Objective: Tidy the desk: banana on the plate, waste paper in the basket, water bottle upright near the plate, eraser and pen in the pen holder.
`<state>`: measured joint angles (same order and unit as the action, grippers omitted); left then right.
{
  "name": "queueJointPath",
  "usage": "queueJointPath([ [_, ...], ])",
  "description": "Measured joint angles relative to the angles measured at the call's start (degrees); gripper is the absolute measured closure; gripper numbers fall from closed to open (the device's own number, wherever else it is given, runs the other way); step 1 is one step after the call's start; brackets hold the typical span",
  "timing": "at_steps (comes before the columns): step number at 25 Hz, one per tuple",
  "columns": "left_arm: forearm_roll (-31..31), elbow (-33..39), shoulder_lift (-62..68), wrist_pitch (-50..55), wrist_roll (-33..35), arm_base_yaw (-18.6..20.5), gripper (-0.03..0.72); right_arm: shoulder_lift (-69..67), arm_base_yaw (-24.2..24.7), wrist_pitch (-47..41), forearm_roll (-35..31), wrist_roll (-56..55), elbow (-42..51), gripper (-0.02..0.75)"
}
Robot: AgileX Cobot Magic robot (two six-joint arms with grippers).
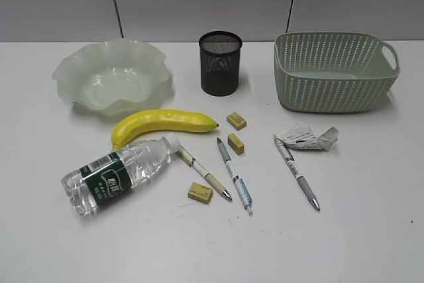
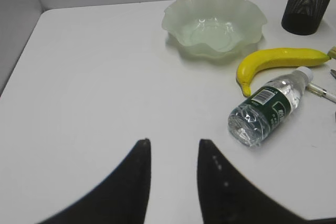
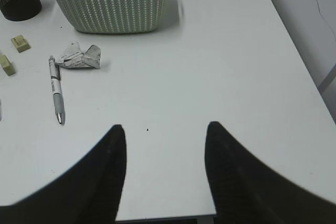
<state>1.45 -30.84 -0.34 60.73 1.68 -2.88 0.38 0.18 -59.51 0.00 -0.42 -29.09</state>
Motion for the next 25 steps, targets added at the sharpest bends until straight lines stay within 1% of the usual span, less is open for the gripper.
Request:
queueJointPath([
  [25,0.00,0.00,0.00,0.00,0.00,0.00,0.461,0.00,0.00,0.00,0.00,0.00,0.00,0.345],
])
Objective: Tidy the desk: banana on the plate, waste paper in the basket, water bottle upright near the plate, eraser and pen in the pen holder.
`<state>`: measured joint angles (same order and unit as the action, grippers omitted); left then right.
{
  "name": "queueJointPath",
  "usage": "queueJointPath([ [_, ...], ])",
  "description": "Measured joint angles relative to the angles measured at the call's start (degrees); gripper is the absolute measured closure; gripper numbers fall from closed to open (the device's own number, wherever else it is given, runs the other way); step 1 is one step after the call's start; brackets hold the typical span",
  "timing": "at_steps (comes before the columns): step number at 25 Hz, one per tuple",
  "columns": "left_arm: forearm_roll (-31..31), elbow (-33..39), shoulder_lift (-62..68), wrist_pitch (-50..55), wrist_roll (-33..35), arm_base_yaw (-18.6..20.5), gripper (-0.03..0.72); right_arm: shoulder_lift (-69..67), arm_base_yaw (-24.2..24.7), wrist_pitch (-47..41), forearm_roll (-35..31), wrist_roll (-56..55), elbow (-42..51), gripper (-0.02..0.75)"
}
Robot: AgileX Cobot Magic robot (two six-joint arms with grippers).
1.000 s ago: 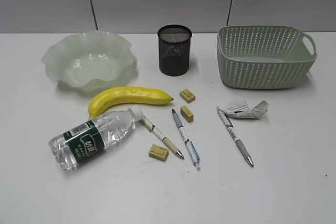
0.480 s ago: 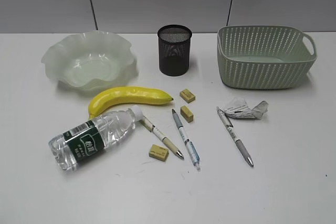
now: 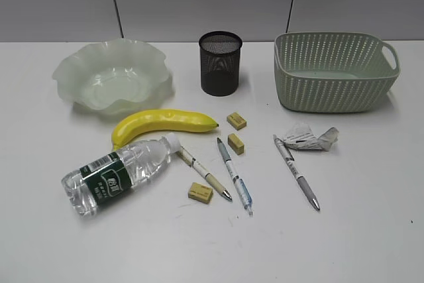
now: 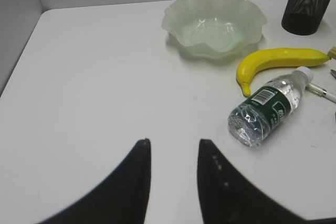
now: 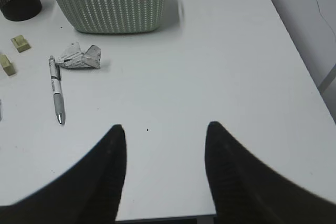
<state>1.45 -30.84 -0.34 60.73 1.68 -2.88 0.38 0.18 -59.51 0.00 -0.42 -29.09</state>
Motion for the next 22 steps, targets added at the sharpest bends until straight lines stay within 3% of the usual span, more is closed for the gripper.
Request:
queueJointPath([
  [10,3.40,-0.45,1.09,-0.98,0.00,-0.65,0.461,0.00,0.00,0.00,-0.88,0.05,0.00,0.345],
  [17,10.36,-1.34,13.11,-14.79,0.81,-0.75,0.450,0.00,0.00,0.00,-1.79,0.05,0.00,0.345],
  [22,23.67,-4.89,32.66,-24.29,15.63,-1.99,0.374,0.00,0.00,0.00,-1.84,0.05,0.00,0.345],
])
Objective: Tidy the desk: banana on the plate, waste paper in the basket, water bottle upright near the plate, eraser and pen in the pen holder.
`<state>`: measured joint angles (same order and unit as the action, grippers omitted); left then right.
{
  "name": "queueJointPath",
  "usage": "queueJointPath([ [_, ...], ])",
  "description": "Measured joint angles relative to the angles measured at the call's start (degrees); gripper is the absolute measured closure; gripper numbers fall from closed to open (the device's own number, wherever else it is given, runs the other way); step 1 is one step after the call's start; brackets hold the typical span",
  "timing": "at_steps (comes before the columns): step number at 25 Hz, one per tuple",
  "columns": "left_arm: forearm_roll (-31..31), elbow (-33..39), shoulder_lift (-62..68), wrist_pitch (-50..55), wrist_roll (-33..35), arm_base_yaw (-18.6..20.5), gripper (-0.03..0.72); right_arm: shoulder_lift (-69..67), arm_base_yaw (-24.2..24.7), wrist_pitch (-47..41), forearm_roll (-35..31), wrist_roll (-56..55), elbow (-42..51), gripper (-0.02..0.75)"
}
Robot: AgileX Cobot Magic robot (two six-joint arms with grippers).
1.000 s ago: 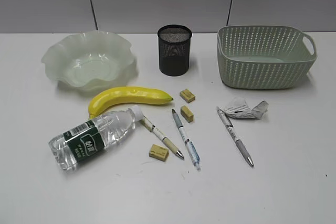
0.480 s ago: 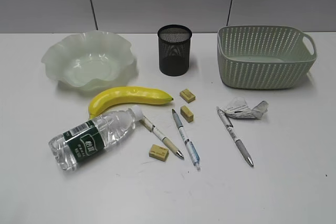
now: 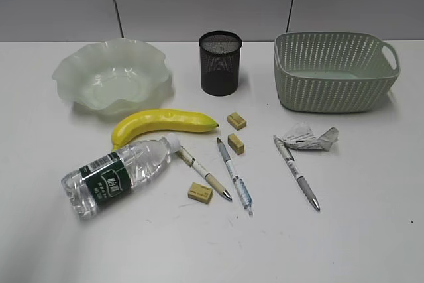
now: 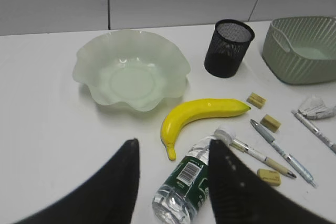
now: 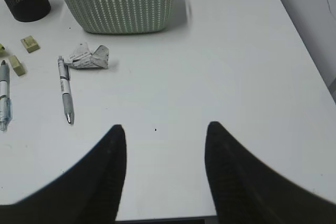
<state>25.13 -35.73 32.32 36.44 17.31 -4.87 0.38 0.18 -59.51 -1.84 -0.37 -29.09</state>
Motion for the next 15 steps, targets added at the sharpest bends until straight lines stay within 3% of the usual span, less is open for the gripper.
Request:
queueJointPath([
  [6,3.31,-11.17,23.04,-0.53,12.18,-2.58,0.301,0.00,0.00,0.00,-0.05,0.01,0.00,0.345],
  [10,3.31,-20.55,34.73,-0.90,18.18,-7.29,0.294,0.00,0.00,0.00,-0.17,0.01,0.00,0.345],
  [15,3.25,-31.76,48.42,0.16,20.37,-14.24,0.281,0.00,0.00,0.00,-0.17,0.01,0.00,0.345],
])
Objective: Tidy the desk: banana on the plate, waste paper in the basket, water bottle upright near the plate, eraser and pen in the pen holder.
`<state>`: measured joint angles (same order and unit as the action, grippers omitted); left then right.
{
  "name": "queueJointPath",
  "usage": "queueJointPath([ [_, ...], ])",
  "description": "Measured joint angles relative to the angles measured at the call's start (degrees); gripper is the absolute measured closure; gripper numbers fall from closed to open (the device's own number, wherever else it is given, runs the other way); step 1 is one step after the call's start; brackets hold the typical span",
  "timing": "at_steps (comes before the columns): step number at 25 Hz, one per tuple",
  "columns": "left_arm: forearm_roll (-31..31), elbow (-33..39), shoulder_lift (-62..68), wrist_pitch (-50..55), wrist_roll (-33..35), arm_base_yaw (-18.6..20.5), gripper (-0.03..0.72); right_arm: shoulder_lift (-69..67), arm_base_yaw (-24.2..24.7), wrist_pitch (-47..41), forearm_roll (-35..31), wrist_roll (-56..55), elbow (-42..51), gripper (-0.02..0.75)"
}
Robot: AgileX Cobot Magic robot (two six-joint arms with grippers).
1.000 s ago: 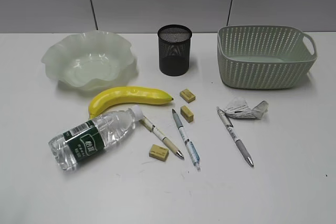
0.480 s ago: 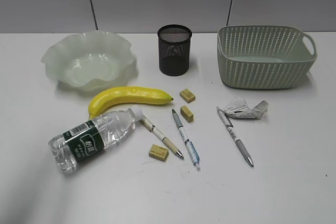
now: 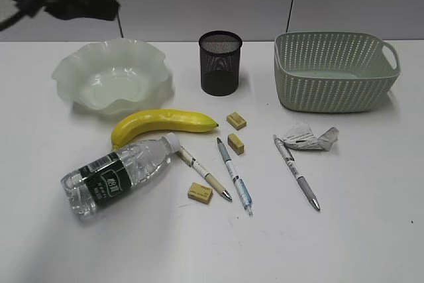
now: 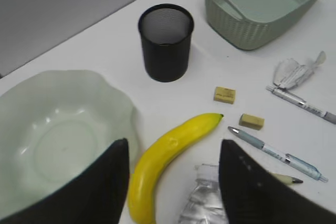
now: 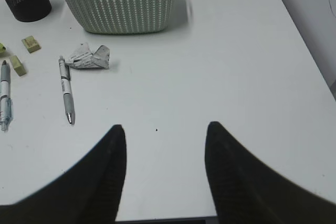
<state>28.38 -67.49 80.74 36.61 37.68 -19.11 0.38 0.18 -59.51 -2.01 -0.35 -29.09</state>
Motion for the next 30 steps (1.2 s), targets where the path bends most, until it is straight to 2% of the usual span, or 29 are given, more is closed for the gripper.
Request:
queueJointPath([
  [2,-0.80,-4.28,4.87,1.30,0.27,-2.14,0.252,0.00,0.00,0.00,0.00,0.00,0.00,0.345],
  [6,-7.21,-12.50,14.68,6.76,0.46,-5.37,0.189,0.00,0.00,0.00,0.00,0.00,0.00,0.345],
  [11,-12.44,-23.64,26.74,16.53,0.64,-7.25,0.175,0.00,0.00,0.00,0.00,0.00,0.00,0.345],
  [16,-17.82,-32.84,35.33,19.64,3.60,-10.40,0.174,0.00,0.00,0.00,-0.03,0.00,0.00,0.345],
  [21,-21.86,-36.67,41.17,18.67,6.09,-13.09,0.174,0.00,0.00,0.00,-0.03,0.00,0.00,0.345],
  [30,-25.25,-37.53,47.29,17.24,8.12,-14.95,0.174,0.00,0.00,0.00,-0.03,0.04,0.00,0.345],
])
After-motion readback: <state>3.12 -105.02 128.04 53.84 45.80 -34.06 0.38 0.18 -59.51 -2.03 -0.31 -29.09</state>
